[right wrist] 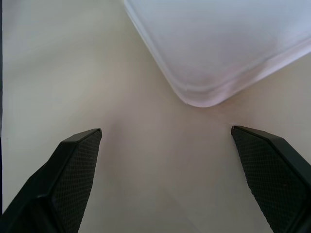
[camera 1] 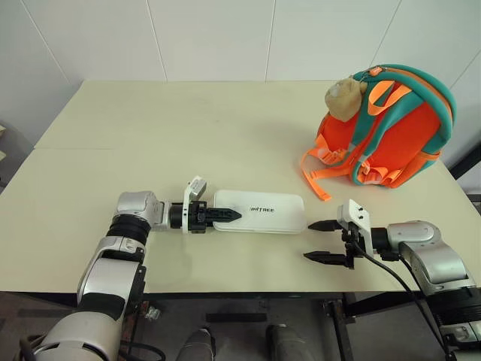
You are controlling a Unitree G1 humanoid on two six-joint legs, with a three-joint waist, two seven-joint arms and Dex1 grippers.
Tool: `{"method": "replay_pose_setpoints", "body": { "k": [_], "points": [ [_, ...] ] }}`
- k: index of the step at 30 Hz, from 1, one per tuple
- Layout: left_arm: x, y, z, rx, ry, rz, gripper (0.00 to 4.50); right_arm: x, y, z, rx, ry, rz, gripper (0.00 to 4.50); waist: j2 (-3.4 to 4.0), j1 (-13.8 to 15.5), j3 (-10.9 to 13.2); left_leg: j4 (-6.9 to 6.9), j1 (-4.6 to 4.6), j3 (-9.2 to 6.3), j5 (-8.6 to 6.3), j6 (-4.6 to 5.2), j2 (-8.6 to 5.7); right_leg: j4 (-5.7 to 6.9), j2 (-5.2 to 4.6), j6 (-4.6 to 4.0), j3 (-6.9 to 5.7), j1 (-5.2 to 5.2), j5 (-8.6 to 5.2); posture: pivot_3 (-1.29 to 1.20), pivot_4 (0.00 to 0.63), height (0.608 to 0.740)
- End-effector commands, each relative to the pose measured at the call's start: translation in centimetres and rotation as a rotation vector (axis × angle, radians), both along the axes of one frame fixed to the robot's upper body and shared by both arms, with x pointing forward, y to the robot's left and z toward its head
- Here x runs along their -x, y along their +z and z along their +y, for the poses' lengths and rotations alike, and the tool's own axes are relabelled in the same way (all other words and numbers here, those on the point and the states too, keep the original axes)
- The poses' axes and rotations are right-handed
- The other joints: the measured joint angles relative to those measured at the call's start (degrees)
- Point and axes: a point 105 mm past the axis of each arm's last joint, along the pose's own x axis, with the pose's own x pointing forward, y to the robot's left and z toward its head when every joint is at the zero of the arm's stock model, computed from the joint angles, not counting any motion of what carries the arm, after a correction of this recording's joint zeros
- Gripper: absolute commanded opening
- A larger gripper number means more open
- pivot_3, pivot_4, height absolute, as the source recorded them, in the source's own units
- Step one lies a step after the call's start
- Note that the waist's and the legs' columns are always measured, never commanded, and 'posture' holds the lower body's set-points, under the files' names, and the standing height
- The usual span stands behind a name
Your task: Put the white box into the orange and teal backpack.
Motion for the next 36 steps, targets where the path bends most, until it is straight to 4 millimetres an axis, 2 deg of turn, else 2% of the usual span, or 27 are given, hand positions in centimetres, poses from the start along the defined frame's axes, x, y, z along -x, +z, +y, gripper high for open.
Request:
{"method": "replay_pose_setpoints", "body": {
  "k": [1, 3, 4, 7, 9, 11, 15, 18, 23, 29, 36],
  "points": [
    [0.4, 1.7, 0.3, 0.071, -0.014, -0.066, 1.37, -0.2, 0.6, -0.8, 0.007, -0.039, -0.028, 4.50, 0.00, 0.0, 0.0, 0.00, -0.01, 0.00, 0.00, 0.00, 0.00, 0.00, 0.00, 0.00, 0.00, 0.00, 0.00, 0.00, 0.150, 0.740],
    [0.3, 2.1, 0.4, 0.085, -0.007, -0.109, 1.37, -0.4, 0.7, -1.1, 0.007, -0.057, -0.043, 4.50, 0.00, 0.0, 0.0, 0.00, 0.00, 0.00, 0.00, 0.00, 0.00, 0.01, 0.00, 0.00, 0.00, 0.00, 0.00, 0.00, 0.150, 0.740],
    [0.2, 3.1, 1.0, 0.116, 0.002, -0.177, 1.37, -1.1, 1.3, -1.8, 0.000, -0.102, -0.069, 4.50, 0.00, 0.1, 0.0, 0.01, 0.00, 0.00, 0.01, -0.01, 0.00, 0.02, 0.00, 0.00, 0.00, 0.00, 0.00, 0.00, 0.150, 0.740],
    [-0.7, 5.6, 4.5, 0.122, 0.120, -0.393, 1.37, -4.0, 4.4, -5.7, -0.028, -0.316, -0.201, 4.50, -0.01, -0.2, 0.0, 0.02, 0.00, 0.04, 0.02, -0.02, 0.01, 0.00, -0.02, -0.04, 0.02, -0.02, 0.03, 0.00, 0.150, 0.740],
    [-1.0, 6.0, 5.8, 0.077, 0.165, -0.457, 1.37, -5.4, 5.8, -7.6, -0.021, -0.420, -0.269, 4.50, 0.00, -0.3, 0.0, -0.02, -0.01, 0.10, 0.07, -0.06, 0.04, 0.01, -0.02, -0.13, 0.03, -0.13, 0.08, 0.00, 0.150, 0.740],
    [-1.0, 6.0, 6.3, 0.061, 0.187, -0.470, 1.37, -6.2, 6.6, -8.6, -0.028, -0.473, -0.300, 4.50, 0.01, -0.1, 0.0, -0.07, 0.05, 0.10, 0.07, -0.06, 0.07, 0.03, -0.02, -0.20, 0.01, -0.13, 0.04, 0.00, 0.150, 0.740],
    [-0.9, 6.3, 7.5, 0.049, 0.237, -0.487, 1.37, -8.0, 9.4, -9.9, -0.063, -0.570, -0.388, 4.50, 0.01, 0.0, 0.0, -0.11, -0.01, 0.10, 0.05, -0.04, 0.06, -0.04, -0.02, -0.18, 0.00, -0.11, 0.04, 0.00, 0.150, 0.740],
    [-0.4, 6.1, 7.7, 0.048, 0.256, -0.493, 1.37, -9.5, 11.1, -9.9, -0.104, -0.627, -0.433, 4.50, 0.01, 0.0, 0.0, -0.12, -0.07, 0.10, 0.03, -0.02, 0.06, -0.10, -0.02, -0.15, 0.01, -0.13, 0.05, 0.00, 0.150, 0.740],
    [0.7, 5.3, 7.4, 0.049, 0.264, -0.496, 1.37, -12.2, 12.5, -8.0, -0.151, -0.657, -0.481, 4.50, 0.02, -0.6, 0.0, -0.17, -0.05, 0.11, 0.02, -0.03, 0.09, -0.11, -0.02, -0.16, 0.02, -0.14, 0.04, 0.00, 0.150, 0.740],
    [1.4, 5.6, 8.0, 0.058, 0.313, -0.507, 1.37, -14.1, 14.0, -5.7, -0.278, -0.667, -0.506, 4.50, 0.01, -0.8, 0.0, -0.16, -0.06, 0.11, 0.02, -0.04, 0.08, -0.09, -0.02, -0.16, 0.03, -0.15, 0.04, 0.00, 0.150, 0.740],
    [1.6, 5.6, 8.4, 0.045, 0.340, -0.515, 1.37, -14.8, 14.3, -3.7, -0.301, -0.619, -0.552, 2.19, 0.01, -1.4, 0.0, -0.17, -0.05, 0.11, 0.03, -0.04, 0.08, -0.08, -0.02, -0.16, 0.02, -0.15, 0.04, 0.00, 0.150, 0.740]
  ]
}}
